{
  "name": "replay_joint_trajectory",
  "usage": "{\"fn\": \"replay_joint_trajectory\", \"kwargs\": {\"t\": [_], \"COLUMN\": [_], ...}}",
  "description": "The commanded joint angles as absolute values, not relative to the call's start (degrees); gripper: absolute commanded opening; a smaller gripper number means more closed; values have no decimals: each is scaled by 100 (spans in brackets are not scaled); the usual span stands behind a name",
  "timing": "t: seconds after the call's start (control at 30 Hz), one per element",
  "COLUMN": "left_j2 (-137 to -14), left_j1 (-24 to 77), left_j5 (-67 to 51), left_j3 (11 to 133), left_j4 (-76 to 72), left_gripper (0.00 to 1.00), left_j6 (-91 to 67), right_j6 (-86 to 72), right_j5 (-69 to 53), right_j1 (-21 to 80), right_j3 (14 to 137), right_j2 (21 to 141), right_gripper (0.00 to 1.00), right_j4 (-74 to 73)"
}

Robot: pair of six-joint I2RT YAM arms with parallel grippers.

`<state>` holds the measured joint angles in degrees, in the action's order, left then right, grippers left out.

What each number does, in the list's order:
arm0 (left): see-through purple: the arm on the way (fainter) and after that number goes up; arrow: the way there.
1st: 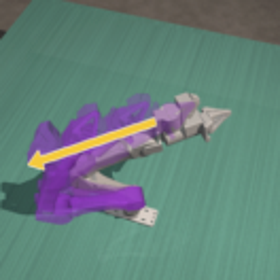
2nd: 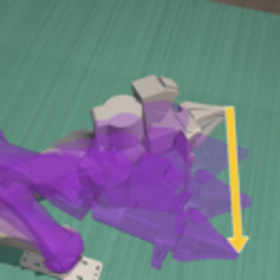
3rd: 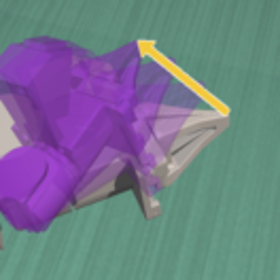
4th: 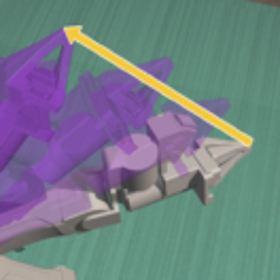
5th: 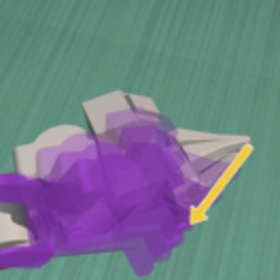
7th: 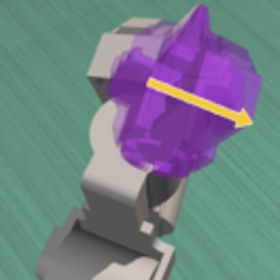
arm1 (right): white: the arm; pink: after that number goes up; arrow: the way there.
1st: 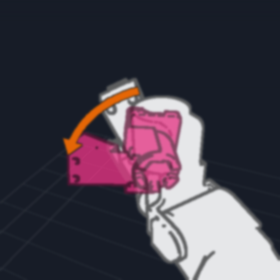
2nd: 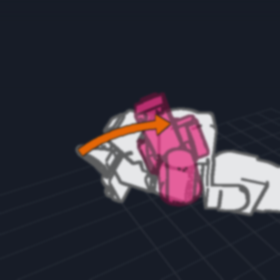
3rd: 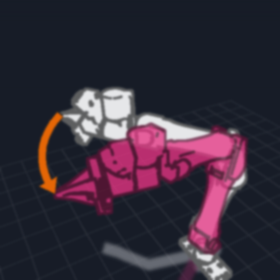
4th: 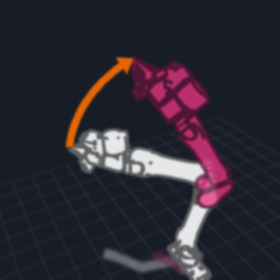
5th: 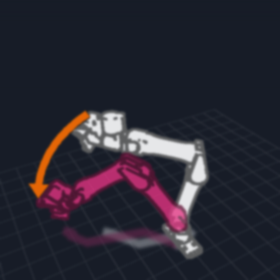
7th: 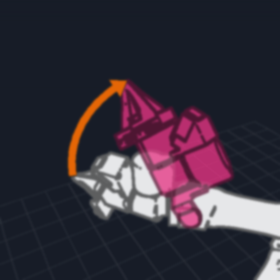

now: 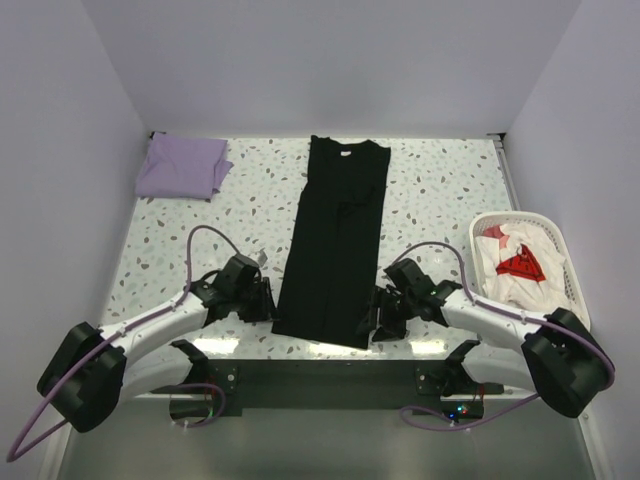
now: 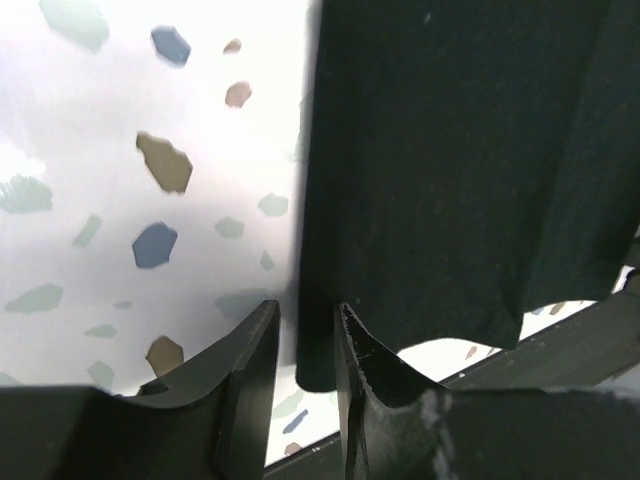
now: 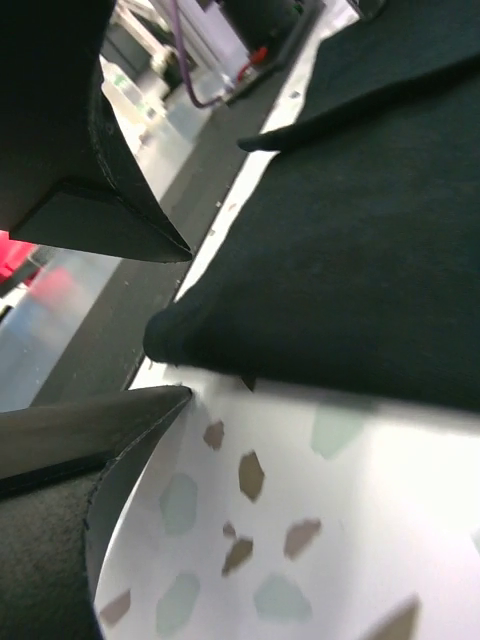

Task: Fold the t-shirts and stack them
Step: Fold the tshirt

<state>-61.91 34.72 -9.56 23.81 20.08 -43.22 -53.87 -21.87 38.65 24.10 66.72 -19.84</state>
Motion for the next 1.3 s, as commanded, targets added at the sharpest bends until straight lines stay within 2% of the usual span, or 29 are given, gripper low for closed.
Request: {"fn": "replay_joint_trajectory", "kwargs": {"t": [0.0,0.23,0.33,0.57,0.67,0.7,0.9,1.1,1.27], "left_j2": [-6021,-5906,-5880,-5713,-5739,-5757,-5783,-5721,-6133], "left_j1": [3541,3718,3779,3972,4131,4244,4727,4852,4834], "left_j5": [-1081,-1115,-1212,-1266,-1274,-1292,-1318,-1144,-958], "left_j3": [2224,1995,1837,1635,1591,1573,1591,2012,2838], "left_j4": [2047,2031,1899,1802,1688,1644,1424,1608,1644], "left_gripper": [33,33,32,24,18,17,2,0,0], "left_j6": [-4649,-4922,-5027,-5203,-5308,-5352,-5616,-5520,-5160], "right_j6": [-5739,-5906,-6047,-6275,-6249,-6214,-5924,-5511,-5195], "right_j5": [-2399,-2241,-2206,-2180,-2136,-2066,-1714,-1468,-1134], "right_j1": [3964,3973,3973,3973,3981,3964,3964,3964,3964], "right_j3": [2023,1793,1705,1494,1538,1564,1714,2293,3249], "right_j2": [6812,6609,6592,6486,6416,6303,5600,4703,4938], "right_gripper": [57,50,42,37,22,14,2,0,0], "right_j4": [-1969,-2057,-1934,-1723,-1819,-1924,-2917,-4077,-4175]}}
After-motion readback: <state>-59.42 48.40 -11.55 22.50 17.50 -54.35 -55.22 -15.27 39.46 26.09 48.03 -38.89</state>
